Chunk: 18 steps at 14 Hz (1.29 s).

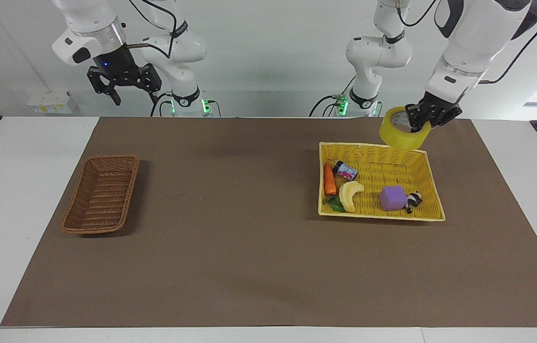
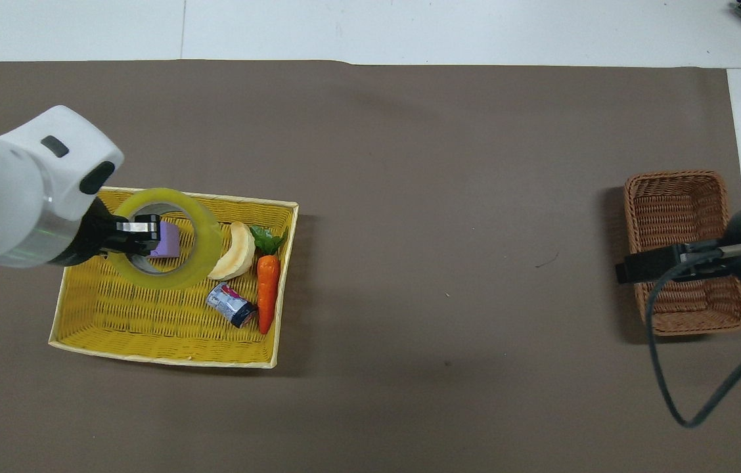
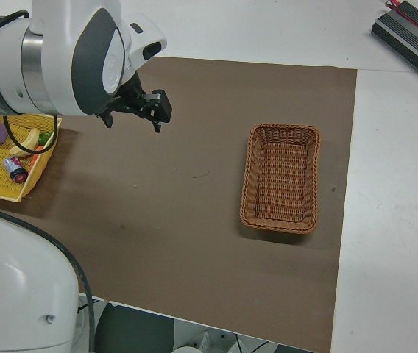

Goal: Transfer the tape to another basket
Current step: 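Carry the tape toward center with the left gripper while the right gripper approaches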

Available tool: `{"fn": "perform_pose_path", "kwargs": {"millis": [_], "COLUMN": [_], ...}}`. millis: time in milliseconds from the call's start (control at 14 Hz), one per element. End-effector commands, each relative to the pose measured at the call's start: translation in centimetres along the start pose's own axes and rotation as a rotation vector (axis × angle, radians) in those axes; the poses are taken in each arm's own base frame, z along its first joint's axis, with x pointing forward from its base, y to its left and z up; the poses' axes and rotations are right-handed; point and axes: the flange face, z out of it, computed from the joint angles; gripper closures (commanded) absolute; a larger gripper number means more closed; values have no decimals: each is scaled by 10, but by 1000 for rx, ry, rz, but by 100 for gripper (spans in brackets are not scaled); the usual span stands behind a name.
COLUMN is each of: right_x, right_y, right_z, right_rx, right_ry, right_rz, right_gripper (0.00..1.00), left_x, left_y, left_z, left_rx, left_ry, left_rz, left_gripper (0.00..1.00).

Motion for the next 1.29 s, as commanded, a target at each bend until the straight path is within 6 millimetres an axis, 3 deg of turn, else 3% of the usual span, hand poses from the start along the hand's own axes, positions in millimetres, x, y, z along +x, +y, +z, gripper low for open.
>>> {"fn": "perform_pose_path", "kwargs": {"millis": [0,286,500,643,857,1214], "right_x": [6,15,27,30,32,39], "right_y": [-23,-53,-61,-84,-97,-90], "right_z": [20,48,59,74,95,106], "right_rx": [122,253,397,451,515,541], "right_ry": [13,-5,21,11,26,47], "right_rz": [-38,0,64,56,68,13], "right_gripper": [0,0,0,0,0,0], "left_x": [-21,-30,-30,-28,-29,-45], "left_y": [38,95,139,159,187,216], "left_z": [-13,-2,24,42,51,44], "left_rx": [-47,-190,-263,-303,-402,-490], "left_ry": [22,34,52,20,19,31], "left_rz": [-27,-21,16,26,29,38], "left_gripper": [100,100,100,100,100,100]}}
